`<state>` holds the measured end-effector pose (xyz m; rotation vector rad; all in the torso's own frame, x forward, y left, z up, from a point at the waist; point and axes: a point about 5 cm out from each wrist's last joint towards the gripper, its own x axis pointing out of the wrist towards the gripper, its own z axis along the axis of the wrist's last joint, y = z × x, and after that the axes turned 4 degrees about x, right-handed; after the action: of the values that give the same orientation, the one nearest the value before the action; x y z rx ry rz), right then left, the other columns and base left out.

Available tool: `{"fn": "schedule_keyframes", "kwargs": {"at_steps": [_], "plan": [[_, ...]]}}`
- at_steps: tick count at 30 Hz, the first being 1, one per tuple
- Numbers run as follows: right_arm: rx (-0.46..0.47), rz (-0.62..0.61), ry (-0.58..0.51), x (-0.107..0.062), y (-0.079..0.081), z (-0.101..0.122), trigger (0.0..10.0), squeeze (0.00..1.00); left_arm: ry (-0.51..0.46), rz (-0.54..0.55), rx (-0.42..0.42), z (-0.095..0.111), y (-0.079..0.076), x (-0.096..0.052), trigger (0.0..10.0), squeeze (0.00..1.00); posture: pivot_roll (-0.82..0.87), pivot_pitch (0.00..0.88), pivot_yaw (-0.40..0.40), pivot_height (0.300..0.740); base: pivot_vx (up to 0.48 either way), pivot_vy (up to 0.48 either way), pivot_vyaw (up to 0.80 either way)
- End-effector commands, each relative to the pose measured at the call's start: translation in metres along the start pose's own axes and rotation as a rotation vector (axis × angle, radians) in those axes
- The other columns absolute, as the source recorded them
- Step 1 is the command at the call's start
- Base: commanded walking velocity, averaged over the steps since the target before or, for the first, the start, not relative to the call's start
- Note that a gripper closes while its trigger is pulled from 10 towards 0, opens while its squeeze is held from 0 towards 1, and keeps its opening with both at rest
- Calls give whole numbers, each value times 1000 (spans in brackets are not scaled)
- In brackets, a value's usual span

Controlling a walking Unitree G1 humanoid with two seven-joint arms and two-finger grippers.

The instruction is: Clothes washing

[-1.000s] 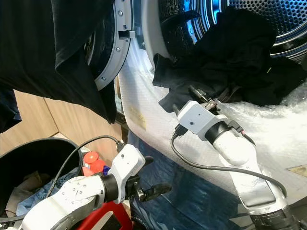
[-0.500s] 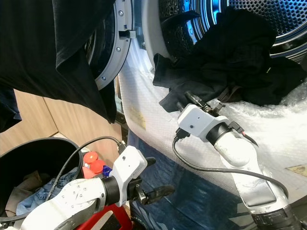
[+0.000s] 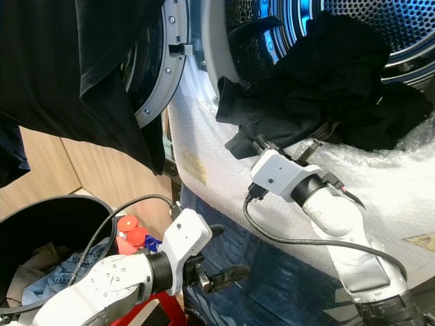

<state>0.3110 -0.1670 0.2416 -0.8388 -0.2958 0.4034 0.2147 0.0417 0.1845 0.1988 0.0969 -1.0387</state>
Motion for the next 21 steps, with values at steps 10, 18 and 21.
{"fn": "schedule_keyframes", "kwargs": {"at_steps": [10, 18, 21], "plan": [[130, -113, -27, 2, -45, 7, 0, 0, -16, 1, 8, 4, -3, 0, 10000, 0, 16, 11, -82, 740, 0, 0, 0], [358, -218, -113, 2, -99, 17, 0, 0, -18, 1, 9, 4, -3, 0, 10000, 0, 18, 10, -83, 740, 0, 0, 0], [364, -200, -99, 6, -98, 18, 0, 0, -19, 2, 9, 5, -3, 0, 10000, 0, 17, 10, -83, 740, 0, 0, 0]]}}
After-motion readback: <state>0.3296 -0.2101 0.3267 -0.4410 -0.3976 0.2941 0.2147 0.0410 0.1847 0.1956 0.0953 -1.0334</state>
